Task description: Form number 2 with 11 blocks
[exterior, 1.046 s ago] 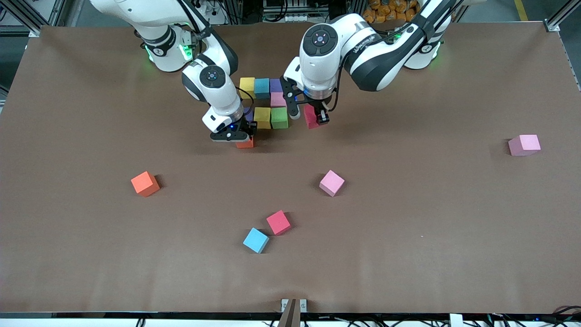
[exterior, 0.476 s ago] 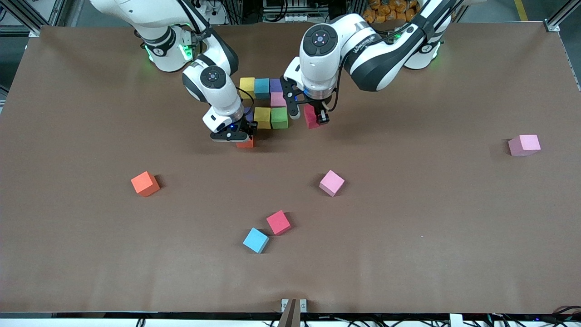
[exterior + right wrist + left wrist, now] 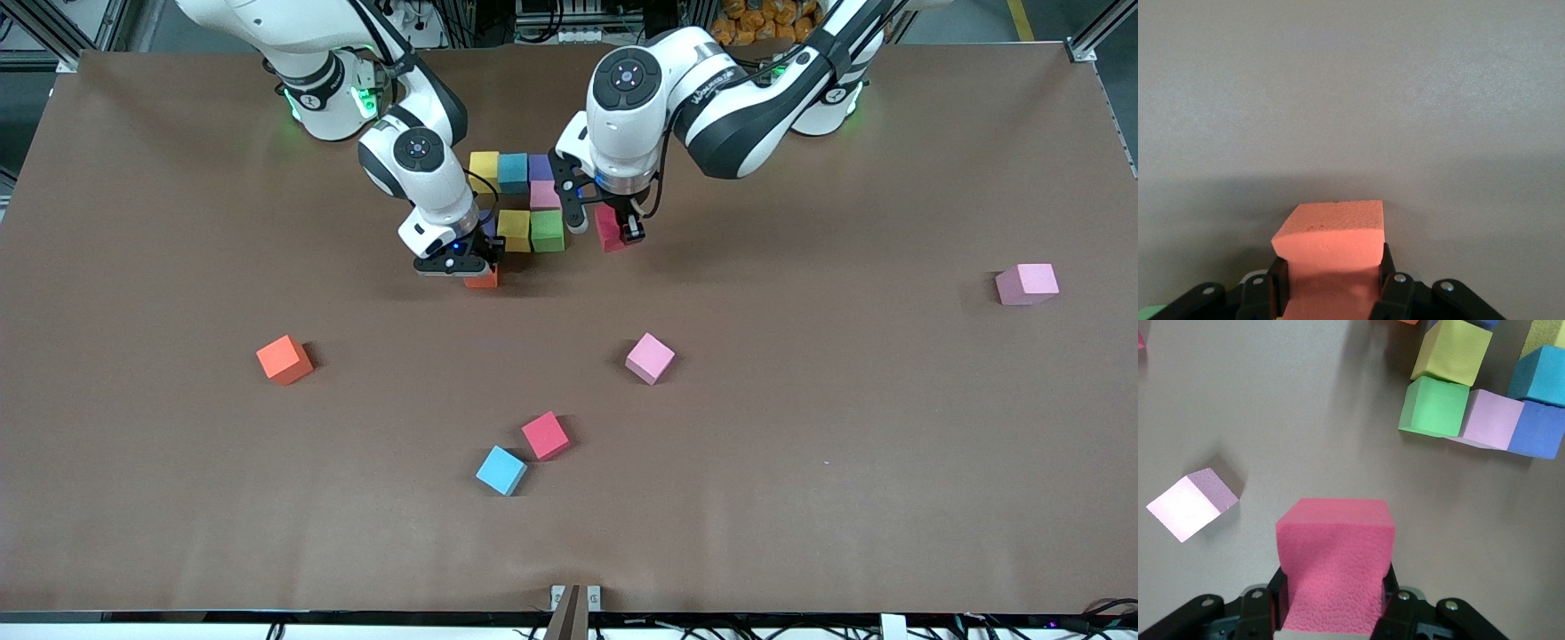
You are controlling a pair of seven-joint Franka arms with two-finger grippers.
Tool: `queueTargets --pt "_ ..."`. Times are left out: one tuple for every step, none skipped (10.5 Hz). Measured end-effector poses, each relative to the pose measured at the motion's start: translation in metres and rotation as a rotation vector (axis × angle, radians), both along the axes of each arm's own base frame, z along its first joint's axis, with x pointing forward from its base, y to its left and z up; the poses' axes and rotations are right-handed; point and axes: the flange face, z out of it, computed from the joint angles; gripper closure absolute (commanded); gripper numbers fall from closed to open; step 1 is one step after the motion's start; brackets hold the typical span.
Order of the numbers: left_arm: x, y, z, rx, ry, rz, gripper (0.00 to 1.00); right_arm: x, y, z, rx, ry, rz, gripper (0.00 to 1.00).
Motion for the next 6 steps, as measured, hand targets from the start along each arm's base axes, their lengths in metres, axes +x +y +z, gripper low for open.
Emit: queueTargets --pt "0.0000 0.0000 -0.0001 0.000 0.000 0.000 1.00 -0.0012 0.0011 0.0000 0.001 0.001 -0.005 1.00" --pt "0.0000 0.0000 -0.0002 0.000 0.000 0.000 1.00 -0.0034 0.0032 0.0000 0.001 0.004 -0.008 1.00" --pt "0.0000 0.0000 -0.0003 0.000 0.001 0.000 1.00 -0.0055 0.0051 0.0000 0.000 0.007 -0.009 1.00" --pt "0.0000 0.0000 -0.0003 0.000 0.001 0.000 1.00 -0.0069 0.0062 0.0001 -0.002 0.008 -0.007 1.00" --pt "0.0000 0.0000 -0.0004 0.000 0.001 0.000 1.00 -0.0073 0.0066 0.0001 -0.003 0.009 -0.005 1.00" --pt "0.0000 0.0000 -0.0007 0.000 0.001 0.000 1.00 -0.0075 0.0067 0.0001 -0.004 0.008 0.000 1.00"
